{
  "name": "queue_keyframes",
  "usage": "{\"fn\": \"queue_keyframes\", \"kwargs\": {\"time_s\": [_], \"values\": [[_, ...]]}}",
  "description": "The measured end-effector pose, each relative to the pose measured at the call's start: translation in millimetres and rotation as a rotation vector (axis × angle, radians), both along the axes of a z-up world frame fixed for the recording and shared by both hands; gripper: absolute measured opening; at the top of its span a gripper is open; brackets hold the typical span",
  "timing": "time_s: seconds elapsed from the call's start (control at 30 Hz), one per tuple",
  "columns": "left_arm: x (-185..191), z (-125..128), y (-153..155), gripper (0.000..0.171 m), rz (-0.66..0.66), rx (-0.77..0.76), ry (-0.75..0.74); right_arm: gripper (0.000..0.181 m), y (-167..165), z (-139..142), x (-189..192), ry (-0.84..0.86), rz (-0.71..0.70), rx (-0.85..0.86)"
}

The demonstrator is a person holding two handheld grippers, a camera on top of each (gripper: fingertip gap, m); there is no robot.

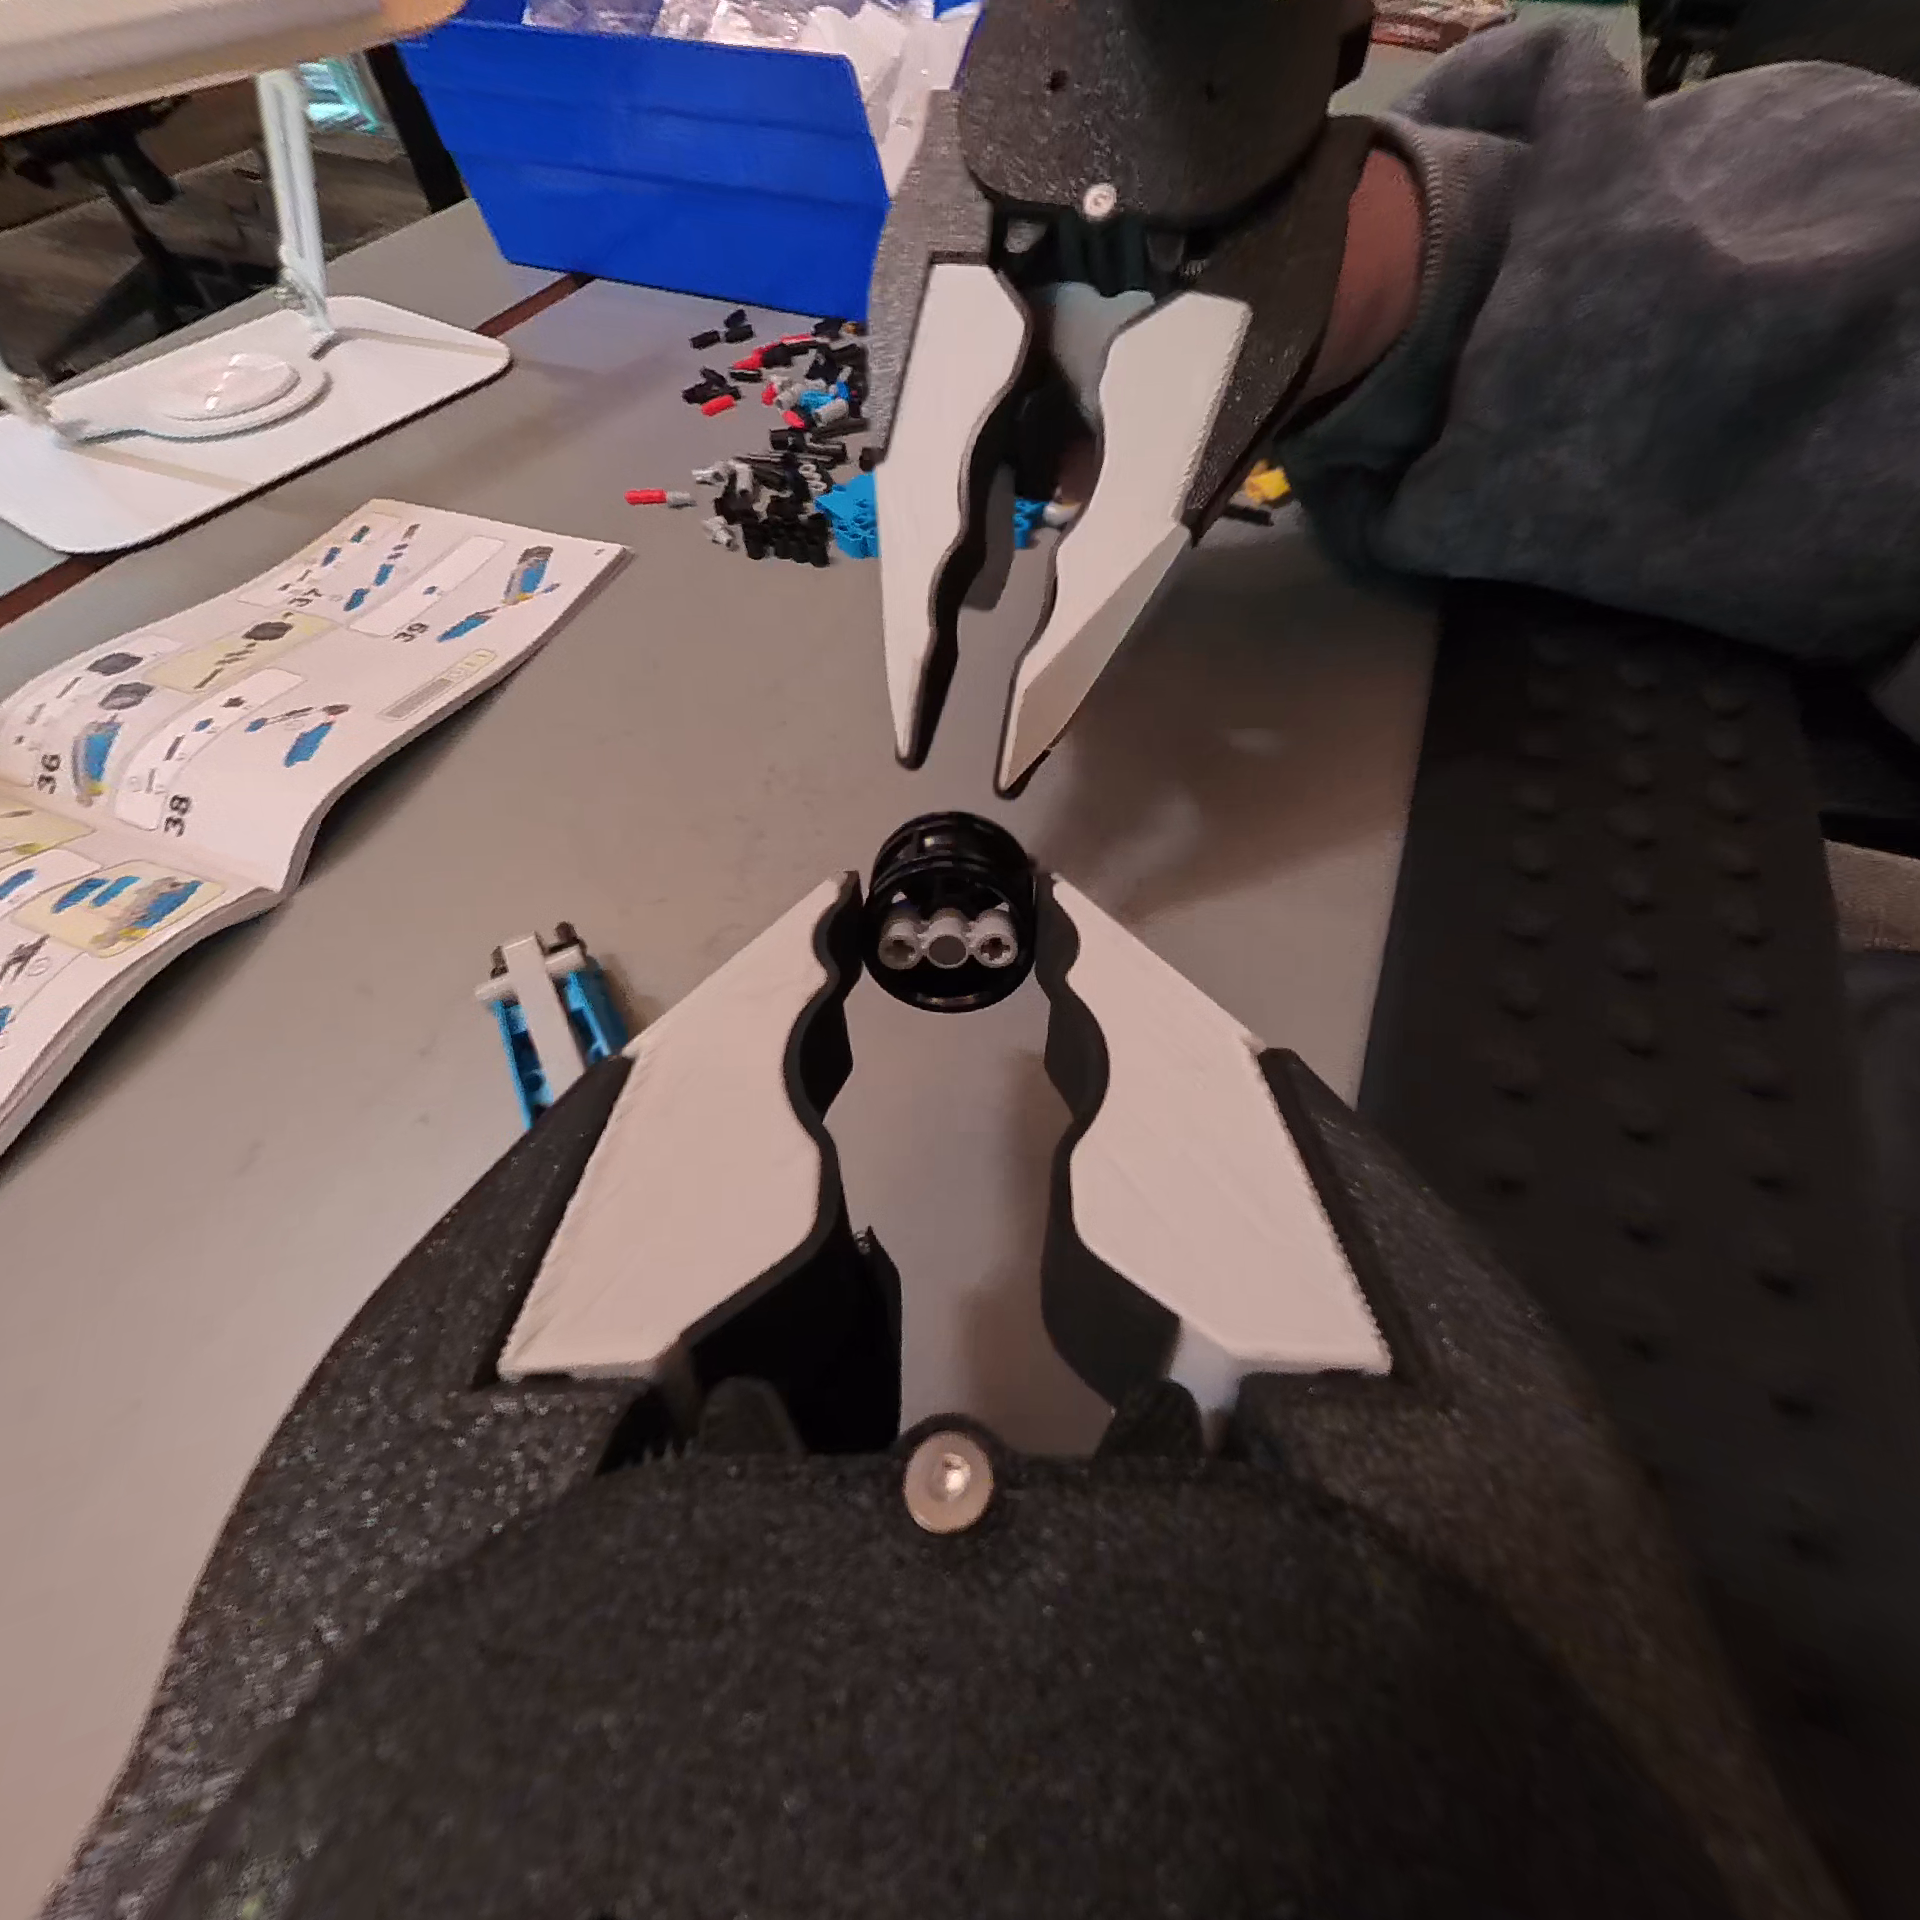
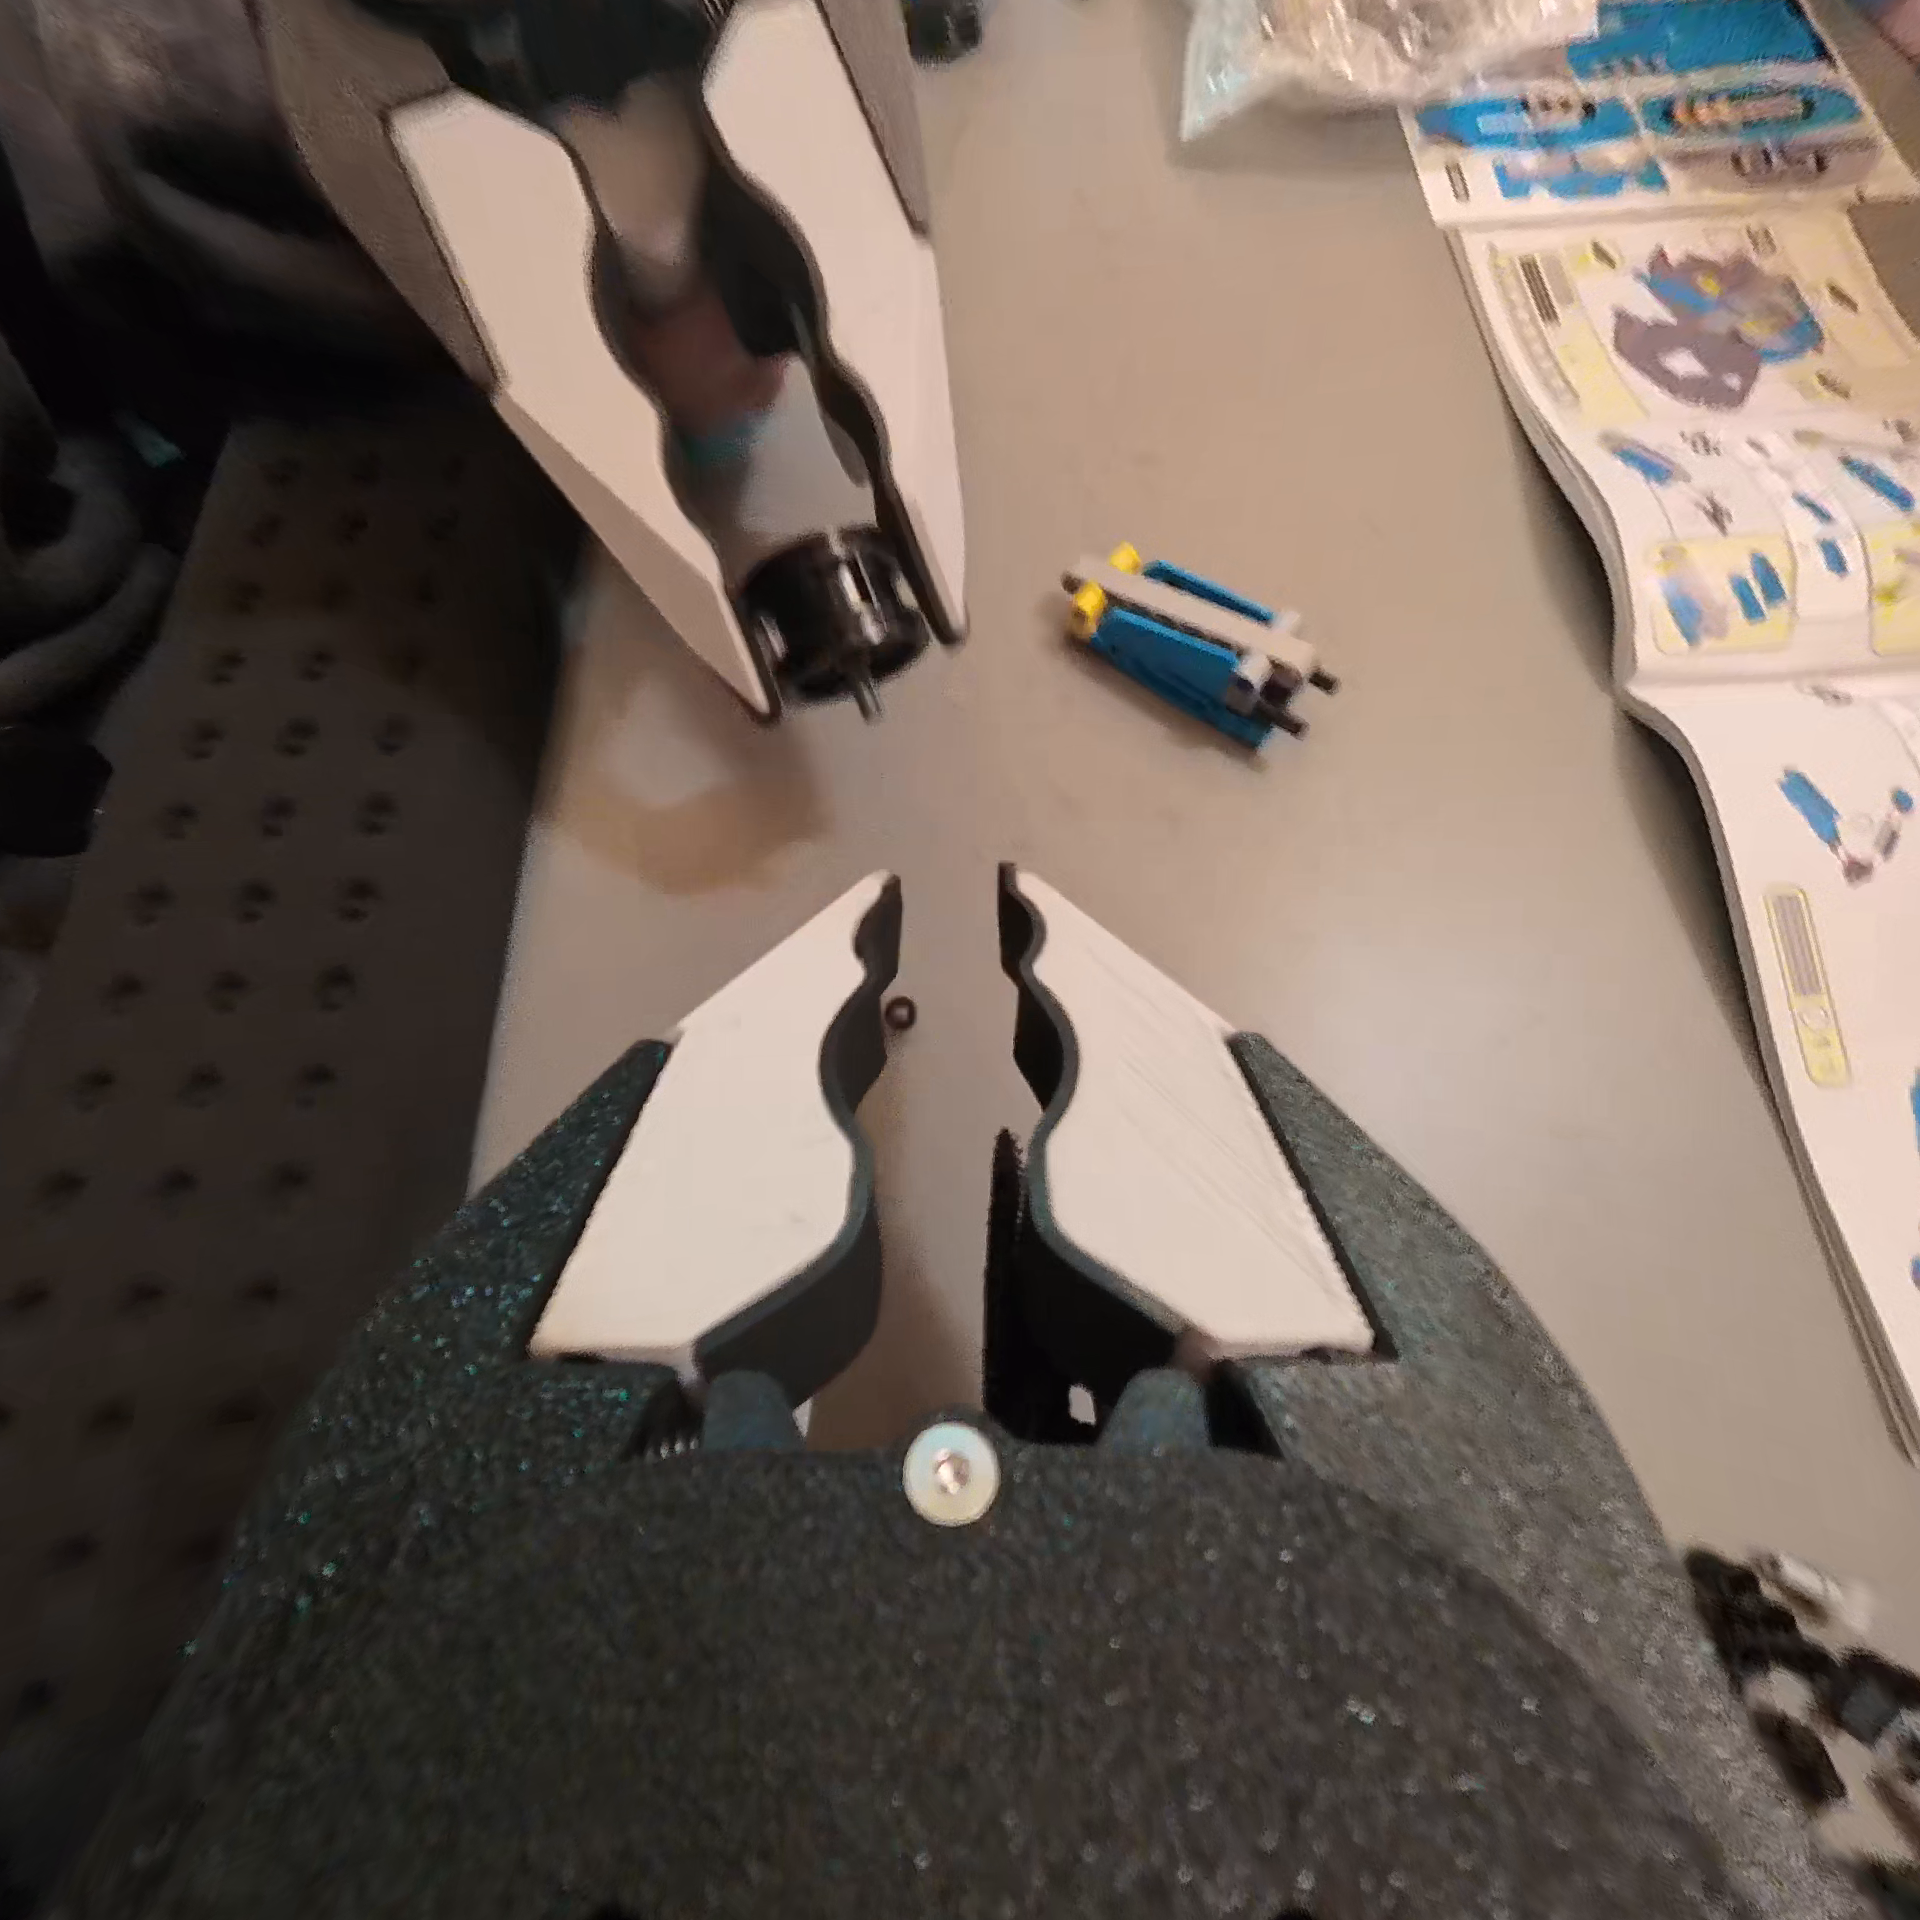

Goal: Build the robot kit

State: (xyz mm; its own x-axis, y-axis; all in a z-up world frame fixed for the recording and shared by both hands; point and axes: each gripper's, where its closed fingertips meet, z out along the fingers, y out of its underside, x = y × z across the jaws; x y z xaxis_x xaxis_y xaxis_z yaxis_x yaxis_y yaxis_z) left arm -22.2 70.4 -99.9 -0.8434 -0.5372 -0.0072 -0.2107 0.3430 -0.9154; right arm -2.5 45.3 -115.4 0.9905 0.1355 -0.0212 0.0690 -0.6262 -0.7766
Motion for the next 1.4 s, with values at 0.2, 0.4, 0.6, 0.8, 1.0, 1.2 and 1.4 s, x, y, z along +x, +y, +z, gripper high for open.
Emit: {"fn": "queue_keyframes", "kwargs": {"time_s": [0.2,0.4,0.6,0.8,1.0,1.2,1.4], "values": [[4,-5,6,0.033,0.016,-0.030,0.078,0.024,-27,-15,-1,0.017,-0.007,-0.149],[-2,-7,1,0.033,-0.015,-0.017,0.077,0.023,-66,-31,1,-0.037,-0.037,-0.330],[-3,-8,-1,0.033,-0.027,-0.014,0.080,0.014,-71,-35,-3,-0.042,-0.016,-0.365],[-5,-6,-2,0.033,-0.036,-0.025,0.073,0.010,-65,-47,-6,-0.027,-0.007,-0.409],[-16,17,-9,0.033,-0.113,-0.201,0.137,0.006,-60,-45,1,-0.026,-0.033,-0.392],[-22,61,-2,0.032,-0.202,-0.562,0.279,0.006,17,64,-24,-0.035,0.039,0.268],[-21,76,6,0.031,-0.228,-0.695,0.336,0.006,32,89,-37,0.016,0.065,0.427]]}}
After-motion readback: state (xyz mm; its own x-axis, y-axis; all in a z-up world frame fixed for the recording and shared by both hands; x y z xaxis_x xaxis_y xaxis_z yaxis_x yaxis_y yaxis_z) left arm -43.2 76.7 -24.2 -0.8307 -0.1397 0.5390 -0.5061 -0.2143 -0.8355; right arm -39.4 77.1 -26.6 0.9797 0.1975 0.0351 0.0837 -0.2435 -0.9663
